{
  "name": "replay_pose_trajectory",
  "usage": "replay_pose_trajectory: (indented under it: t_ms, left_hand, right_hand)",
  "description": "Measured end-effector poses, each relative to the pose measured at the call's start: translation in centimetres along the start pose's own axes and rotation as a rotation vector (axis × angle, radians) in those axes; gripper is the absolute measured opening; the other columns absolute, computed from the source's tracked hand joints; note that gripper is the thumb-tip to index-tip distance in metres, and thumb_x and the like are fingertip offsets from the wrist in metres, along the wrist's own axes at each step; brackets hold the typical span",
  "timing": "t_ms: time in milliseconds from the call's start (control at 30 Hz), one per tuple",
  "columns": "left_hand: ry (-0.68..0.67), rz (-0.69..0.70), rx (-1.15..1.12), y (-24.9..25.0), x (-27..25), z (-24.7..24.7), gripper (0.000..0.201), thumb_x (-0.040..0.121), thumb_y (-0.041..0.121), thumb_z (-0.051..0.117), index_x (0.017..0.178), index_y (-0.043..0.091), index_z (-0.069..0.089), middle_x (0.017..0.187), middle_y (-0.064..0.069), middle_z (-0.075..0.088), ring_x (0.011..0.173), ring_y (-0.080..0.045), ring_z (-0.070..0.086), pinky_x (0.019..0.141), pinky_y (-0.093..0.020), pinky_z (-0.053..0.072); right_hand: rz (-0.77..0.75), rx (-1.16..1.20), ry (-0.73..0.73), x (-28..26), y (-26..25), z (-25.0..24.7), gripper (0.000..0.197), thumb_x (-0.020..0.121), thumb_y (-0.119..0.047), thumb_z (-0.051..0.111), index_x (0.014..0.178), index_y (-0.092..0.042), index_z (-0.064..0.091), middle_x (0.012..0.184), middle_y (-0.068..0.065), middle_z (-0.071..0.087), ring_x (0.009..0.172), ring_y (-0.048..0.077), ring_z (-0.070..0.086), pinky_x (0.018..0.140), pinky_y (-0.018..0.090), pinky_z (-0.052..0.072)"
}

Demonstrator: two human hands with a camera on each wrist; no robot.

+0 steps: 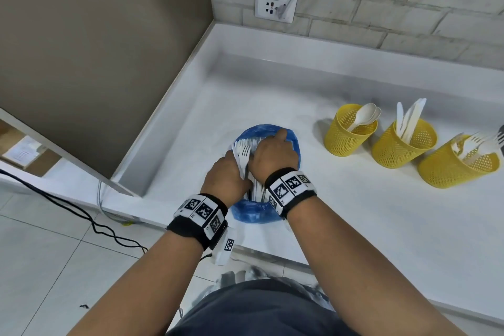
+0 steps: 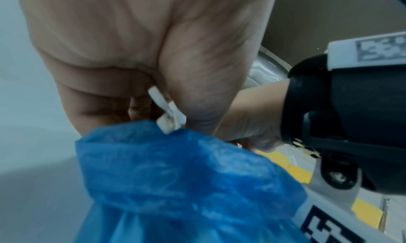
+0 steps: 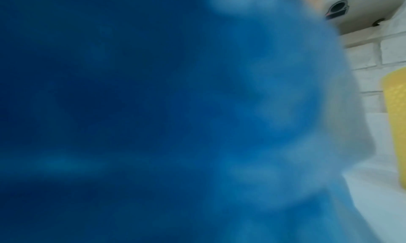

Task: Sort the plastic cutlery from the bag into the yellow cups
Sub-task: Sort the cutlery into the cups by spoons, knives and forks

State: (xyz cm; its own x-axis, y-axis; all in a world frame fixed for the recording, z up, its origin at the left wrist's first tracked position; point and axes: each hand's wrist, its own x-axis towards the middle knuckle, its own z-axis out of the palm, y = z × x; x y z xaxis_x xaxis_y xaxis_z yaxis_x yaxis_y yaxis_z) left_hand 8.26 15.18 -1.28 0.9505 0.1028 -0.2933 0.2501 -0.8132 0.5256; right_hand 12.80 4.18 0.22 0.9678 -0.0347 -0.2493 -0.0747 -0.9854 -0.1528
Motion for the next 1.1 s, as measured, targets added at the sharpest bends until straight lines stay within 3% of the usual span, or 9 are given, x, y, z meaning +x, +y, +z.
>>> replay_pose_trajectory:
  t_ms: [100, 233, 500, 600, 667, 767, 833, 967, 1100]
  left_hand:
    - [0.005, 0.008, -0.014, -0.1, -0.2, 0.0, 0.051, 0.078, 0.024, 0.073, 0.124, 0.011, 0.052, 0.108, -0.007, 0.068, 0.095, -0.029, 0.066, 0.076, -0.033, 0.052]
    - [0.035, 0.008, -0.039, 0.1, -0.4, -0.2, 0.045, 0.086, 0.024, 0.071, 0.122, 0.007, 0.051, 0.111, -0.011, 0.066, 0.099, -0.032, 0.065, 0.078, -0.034, 0.05]
    - [0.036, 0.001, -0.105, 0.5, -1.0, -0.2, 0.046, 0.08, 0.023, 0.074, 0.117, 0.01, 0.049, 0.106, -0.011, 0.066, 0.094, -0.034, 0.065, 0.078, -0.038, 0.053]
    - [0.01, -0.002, -0.16, 0.6, -1.2, -0.4, 0.044, 0.08, 0.025, 0.074, 0.112, 0.011, 0.048, 0.102, -0.007, 0.063, 0.089, -0.028, 0.062, 0.072, -0.033, 0.048]
    - [-0.011, 0.013, -0.188, 0.6, -1.2, -0.5, 0.045, 0.08, 0.026, 0.076, 0.111, 0.011, 0.048, 0.1, -0.004, 0.063, 0.088, -0.025, 0.062, 0.071, -0.033, 0.049]
    - [-0.073, 0.039, -0.286, 0.6, -1.1, -0.8, 0.041, 0.08, 0.022, 0.076, 0.112, 0.014, 0.052, 0.094, 0.002, 0.063, 0.086, -0.018, 0.062, 0.065, -0.026, 0.046]
    - [-0.137, 0.069, -0.355, 0.6, -1.1, -1.4, 0.032, 0.081, 0.016, 0.075, 0.108, 0.019, 0.057, 0.092, 0.004, 0.066, 0.083, -0.014, 0.063, 0.064, -0.022, 0.044]
    - [-0.161, 0.054, -0.468, 0.8, -1.0, -2.2, 0.018, 0.085, 0.009, 0.066, 0.101, 0.017, 0.067, 0.091, -0.006, 0.073, 0.08, -0.015, 0.066, 0.072, -0.028, 0.05]
    - [-0.097, 0.028, -0.563, 0.9, -0.5, -1.9, 0.023, 0.083, 0.009, 0.062, 0.102, 0.021, 0.066, 0.088, 0.002, 0.071, 0.083, -0.014, 0.067, 0.069, -0.027, 0.047]
  right_hand:
    - [0.065, -0.045, -0.054, 0.8, -0.5, -0.8, 0.052, 0.099, -0.041, 0.057, 0.141, -0.01, 0.054, 0.149, 0.014, 0.035, 0.122, 0.033, 0.058, 0.083, 0.04, 0.051]
    - [0.091, -0.119, -0.117, 1.8, -1.3, -1.4, 0.049, 0.096, -0.043, 0.052, 0.139, -0.02, 0.057, 0.147, 0.011, 0.045, 0.124, 0.033, 0.057, 0.105, 0.052, 0.037]
    - [0.069, -0.012, -0.067, 1.5, -0.5, -1.5, 0.037, 0.097, -0.035, 0.05, 0.129, -0.022, 0.062, 0.138, 0.007, 0.053, 0.127, 0.031, 0.052, 0.11, 0.056, 0.028]
    - [0.091, 0.243, -0.049, 1.1, 0.6, -1.8, 0.038, 0.098, -0.05, 0.052, 0.118, -0.021, 0.066, 0.122, 0.002, 0.064, 0.122, 0.028, 0.057, 0.11, 0.056, 0.03]
    - [0.127, 0.445, -0.079, 1.1, 1.6, -1.5, 0.034, 0.091, -0.055, 0.06, 0.091, -0.021, 0.064, 0.094, -0.004, 0.066, 0.105, 0.025, 0.062, 0.11, 0.056, 0.034]
    - [0.111, 0.685, -0.113, 0.9, 2.9, -1.4, 0.033, 0.072, -0.049, 0.07, 0.066, -0.02, 0.056, 0.067, -0.004, 0.059, 0.078, 0.025, 0.066, 0.086, 0.046, 0.052]
    - [0.077, 0.802, -0.1, 0.7, 3.7, -1.7, 0.033, 0.074, -0.039, 0.074, 0.06, -0.017, 0.053, 0.062, 0.0, 0.057, 0.065, 0.021, 0.06, 0.066, 0.035, 0.047]
    - [0.032, 0.901, -0.098, 0.8, 5.3, -2.0, 0.033, 0.083, -0.022, 0.076, 0.06, -0.009, 0.057, 0.06, 0.004, 0.054, 0.057, 0.016, 0.052, 0.059, 0.03, 0.039]
    - [-0.068, 0.766, -0.116, 0.6, 6.0, -2.2, 0.031, 0.086, -0.03, 0.077, 0.065, -0.01, 0.067, 0.064, -0.001, 0.066, 0.057, 0.009, 0.058, 0.055, 0.024, 0.043]
